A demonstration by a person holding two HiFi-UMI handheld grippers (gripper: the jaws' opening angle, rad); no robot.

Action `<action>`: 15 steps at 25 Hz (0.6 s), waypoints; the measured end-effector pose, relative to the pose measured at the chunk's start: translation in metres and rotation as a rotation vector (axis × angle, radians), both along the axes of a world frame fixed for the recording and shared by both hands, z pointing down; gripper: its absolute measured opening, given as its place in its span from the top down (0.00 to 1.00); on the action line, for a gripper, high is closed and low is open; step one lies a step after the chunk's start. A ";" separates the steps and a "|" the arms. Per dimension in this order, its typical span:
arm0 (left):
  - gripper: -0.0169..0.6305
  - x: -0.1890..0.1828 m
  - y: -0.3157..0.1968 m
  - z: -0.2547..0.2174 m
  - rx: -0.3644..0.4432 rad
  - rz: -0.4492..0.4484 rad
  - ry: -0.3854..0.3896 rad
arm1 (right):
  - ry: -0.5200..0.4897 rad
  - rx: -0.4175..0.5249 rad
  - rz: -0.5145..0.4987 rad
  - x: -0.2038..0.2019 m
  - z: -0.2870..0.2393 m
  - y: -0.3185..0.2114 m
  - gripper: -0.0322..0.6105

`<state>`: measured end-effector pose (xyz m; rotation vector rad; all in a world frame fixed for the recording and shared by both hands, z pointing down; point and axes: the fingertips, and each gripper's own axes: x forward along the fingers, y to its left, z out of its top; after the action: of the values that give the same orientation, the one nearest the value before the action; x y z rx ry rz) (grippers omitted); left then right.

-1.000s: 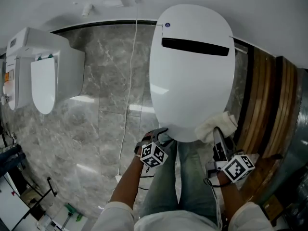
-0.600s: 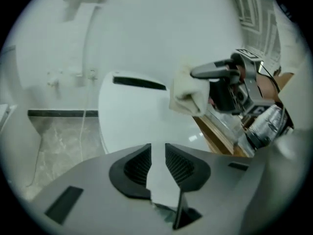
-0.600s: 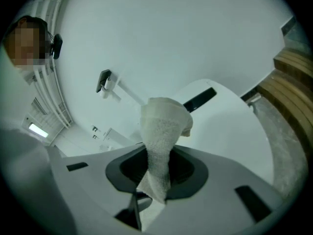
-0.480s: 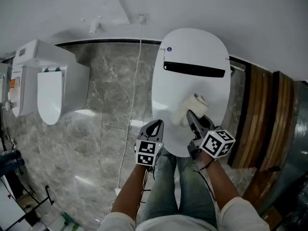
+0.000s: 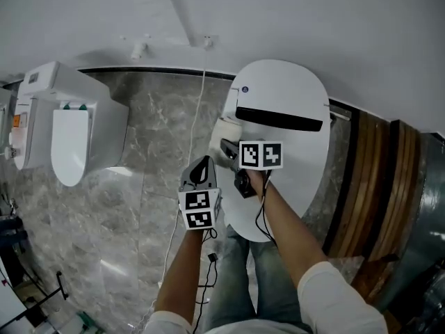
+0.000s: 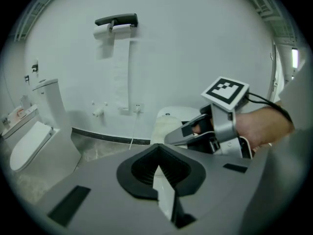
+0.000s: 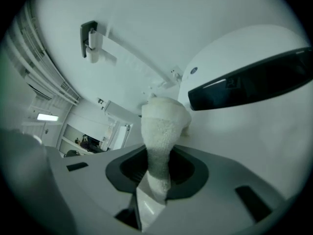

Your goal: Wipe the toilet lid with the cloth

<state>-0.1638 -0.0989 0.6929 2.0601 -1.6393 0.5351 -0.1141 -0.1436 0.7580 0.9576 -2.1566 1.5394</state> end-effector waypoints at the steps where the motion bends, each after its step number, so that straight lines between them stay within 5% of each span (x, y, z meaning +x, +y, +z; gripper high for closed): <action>1: 0.95 0.001 0.004 0.003 -0.007 -0.003 0.003 | 0.044 -0.025 -0.012 0.001 0.009 -0.001 0.82; 5: 0.95 0.011 0.015 0.011 -0.029 -0.004 0.020 | 0.209 -0.048 -0.059 0.020 0.029 -0.001 0.82; 10: 0.95 0.032 0.016 0.014 -0.031 0.036 0.026 | 0.234 -0.053 -0.059 0.064 0.028 0.005 0.82; 15: 0.95 0.058 0.015 0.019 -0.045 0.073 0.045 | 0.280 -0.068 0.040 0.159 0.027 0.015 0.82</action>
<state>-0.1058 -0.0835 0.7114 2.0902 -1.5183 0.5414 0.0446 -0.1285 0.7851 1.1257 -1.8910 1.3923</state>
